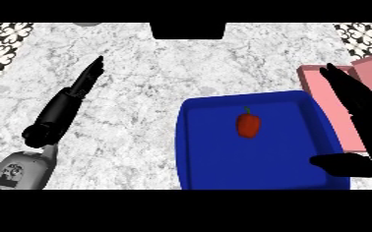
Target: Pick the bell pepper from the tray and place it in the cardboard box
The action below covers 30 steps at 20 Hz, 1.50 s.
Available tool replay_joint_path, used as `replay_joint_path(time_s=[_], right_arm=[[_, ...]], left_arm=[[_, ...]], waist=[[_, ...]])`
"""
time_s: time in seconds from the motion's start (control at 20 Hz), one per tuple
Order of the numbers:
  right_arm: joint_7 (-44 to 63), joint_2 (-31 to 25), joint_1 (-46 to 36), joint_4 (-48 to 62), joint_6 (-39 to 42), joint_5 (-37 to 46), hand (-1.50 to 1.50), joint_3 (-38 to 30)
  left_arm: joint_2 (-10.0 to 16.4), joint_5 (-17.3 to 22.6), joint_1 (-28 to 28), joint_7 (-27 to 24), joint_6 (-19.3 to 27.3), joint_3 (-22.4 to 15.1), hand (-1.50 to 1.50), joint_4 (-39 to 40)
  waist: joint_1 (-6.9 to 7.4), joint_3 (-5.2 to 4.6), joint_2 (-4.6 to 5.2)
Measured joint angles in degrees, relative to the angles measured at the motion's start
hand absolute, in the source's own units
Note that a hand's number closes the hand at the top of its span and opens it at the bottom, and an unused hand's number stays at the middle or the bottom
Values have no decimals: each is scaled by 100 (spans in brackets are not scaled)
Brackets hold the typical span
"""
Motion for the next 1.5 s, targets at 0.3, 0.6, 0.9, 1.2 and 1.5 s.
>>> replay_joint_path(time_s=[0.3, 0.6, 0.9, 1.2, 1.5], right_arm=[[1559, 280, -926, -5, 1366, 185, -150, 1055], [2802, 1136, -1950, 373, 2257, 195, -150, 1742], [3180, 1934, -2377, 1084, 2401, 278, -150, 2002], [3261, 2467, -2346, 1622, 2452, 588, -150, 2144], [3214, 2733, -2297, 2066, 2441, 1239, -150, 2246]], left_arm=[[-88, -91, -182, -111, -56, 1, 0, 231], [-110, -108, -241, -166, -165, 83, 0, 363], [-119, -104, -278, -117, -250, 189, 0, 381], [-167, -130, -248, -76, -291, 301, 0, 354], [-225, -250, -149, -112, -314, 340, 0, 292]], waist=[[93, -1, 21], [98, 2, 10], [48, 9, 4], [12, 15, -1], [-4, 18, -3]])
